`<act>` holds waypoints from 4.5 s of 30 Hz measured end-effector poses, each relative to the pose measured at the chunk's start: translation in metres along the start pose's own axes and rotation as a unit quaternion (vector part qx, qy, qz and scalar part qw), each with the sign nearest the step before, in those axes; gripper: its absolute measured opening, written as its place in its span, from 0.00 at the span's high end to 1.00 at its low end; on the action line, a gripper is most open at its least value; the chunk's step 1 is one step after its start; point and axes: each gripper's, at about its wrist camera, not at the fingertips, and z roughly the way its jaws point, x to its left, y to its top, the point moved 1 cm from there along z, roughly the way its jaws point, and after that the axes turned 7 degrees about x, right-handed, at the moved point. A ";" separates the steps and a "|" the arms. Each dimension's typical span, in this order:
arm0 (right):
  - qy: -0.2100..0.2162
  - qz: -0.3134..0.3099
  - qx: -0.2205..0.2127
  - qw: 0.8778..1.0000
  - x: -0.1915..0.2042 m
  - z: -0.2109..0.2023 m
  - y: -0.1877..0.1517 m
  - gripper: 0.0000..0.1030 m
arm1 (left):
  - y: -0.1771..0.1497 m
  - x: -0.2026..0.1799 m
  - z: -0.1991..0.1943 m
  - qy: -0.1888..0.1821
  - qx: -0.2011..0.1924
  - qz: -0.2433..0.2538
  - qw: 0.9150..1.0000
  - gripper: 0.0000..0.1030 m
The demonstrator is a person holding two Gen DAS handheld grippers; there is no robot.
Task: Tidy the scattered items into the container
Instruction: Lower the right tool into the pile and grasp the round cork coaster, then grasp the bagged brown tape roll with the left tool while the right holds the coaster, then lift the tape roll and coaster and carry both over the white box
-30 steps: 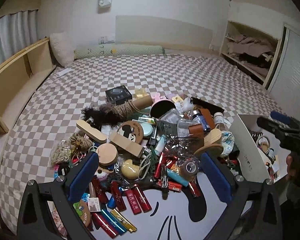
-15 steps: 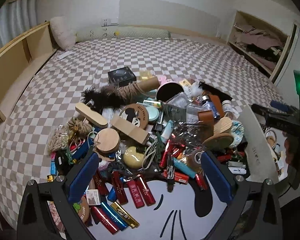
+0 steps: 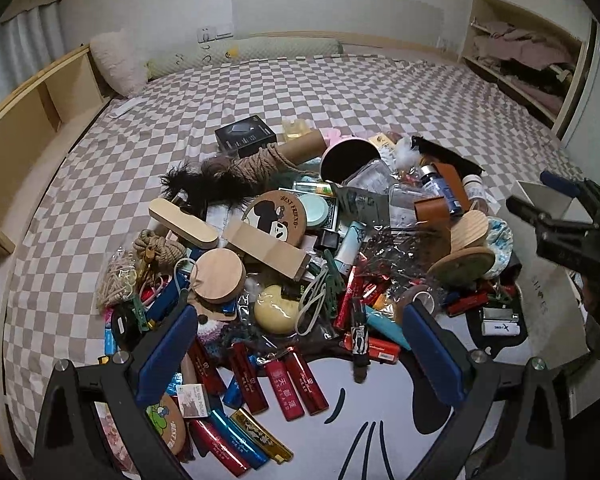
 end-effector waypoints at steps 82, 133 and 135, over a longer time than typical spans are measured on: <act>0.216 0.020 0.233 0.948 0.028 0.056 -0.053 0.91 | -0.007 -0.110 0.130 -0.020 0.130 0.195 0.972 0.53; 0.130 0.096 -0.098 0.982 -0.029 -0.097 0.009 0.91 | 0.051 -0.056 -0.030 -0.036 -0.126 -0.002 0.991 0.53; 0.121 0.100 -0.110 0.981 -0.034 -0.102 0.010 0.91 | 0.053 -0.058 -0.035 -0.034 -0.140 -0.004 0.989 0.53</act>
